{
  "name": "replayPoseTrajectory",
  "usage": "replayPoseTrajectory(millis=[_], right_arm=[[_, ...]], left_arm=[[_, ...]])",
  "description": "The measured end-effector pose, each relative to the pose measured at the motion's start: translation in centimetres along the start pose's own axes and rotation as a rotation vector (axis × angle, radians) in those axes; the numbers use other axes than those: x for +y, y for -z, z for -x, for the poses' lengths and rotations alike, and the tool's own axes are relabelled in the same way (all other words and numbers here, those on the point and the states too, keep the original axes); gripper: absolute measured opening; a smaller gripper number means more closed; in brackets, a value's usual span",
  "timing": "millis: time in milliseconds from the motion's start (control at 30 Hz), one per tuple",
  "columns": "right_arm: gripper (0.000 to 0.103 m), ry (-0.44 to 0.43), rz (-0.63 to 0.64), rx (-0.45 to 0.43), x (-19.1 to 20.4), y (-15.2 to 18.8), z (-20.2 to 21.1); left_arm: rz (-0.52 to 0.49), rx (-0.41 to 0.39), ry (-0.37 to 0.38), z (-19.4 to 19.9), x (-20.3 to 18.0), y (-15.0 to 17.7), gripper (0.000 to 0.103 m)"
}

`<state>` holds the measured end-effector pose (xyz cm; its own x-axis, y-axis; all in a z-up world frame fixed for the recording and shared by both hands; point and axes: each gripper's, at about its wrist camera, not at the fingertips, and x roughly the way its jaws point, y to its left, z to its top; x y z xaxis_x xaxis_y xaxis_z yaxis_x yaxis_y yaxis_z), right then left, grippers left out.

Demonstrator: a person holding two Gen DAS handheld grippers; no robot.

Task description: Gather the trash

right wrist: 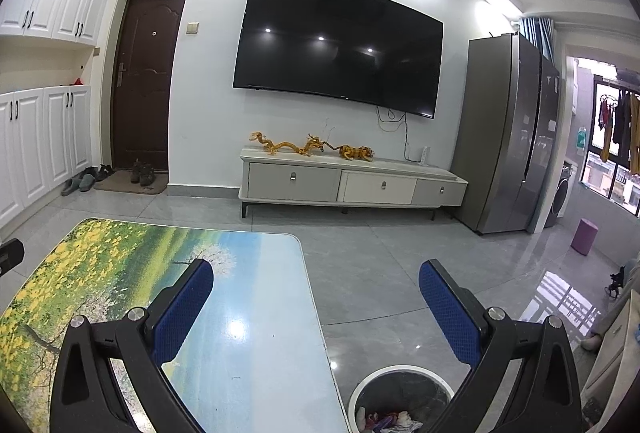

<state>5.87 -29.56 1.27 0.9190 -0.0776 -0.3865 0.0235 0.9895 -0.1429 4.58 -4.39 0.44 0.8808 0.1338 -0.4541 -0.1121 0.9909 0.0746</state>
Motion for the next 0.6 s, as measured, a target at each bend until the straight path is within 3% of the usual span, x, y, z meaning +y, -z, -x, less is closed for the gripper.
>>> replayPoseTrajectory(millis=[600], right_arm=[[0.103, 0.018, -0.06, 0.058, -2.1, 1.4, -0.9]], left_arm=[[-0.062, 0.026, -0.011, -0.2, -2.3, 0.0, 0.103]])
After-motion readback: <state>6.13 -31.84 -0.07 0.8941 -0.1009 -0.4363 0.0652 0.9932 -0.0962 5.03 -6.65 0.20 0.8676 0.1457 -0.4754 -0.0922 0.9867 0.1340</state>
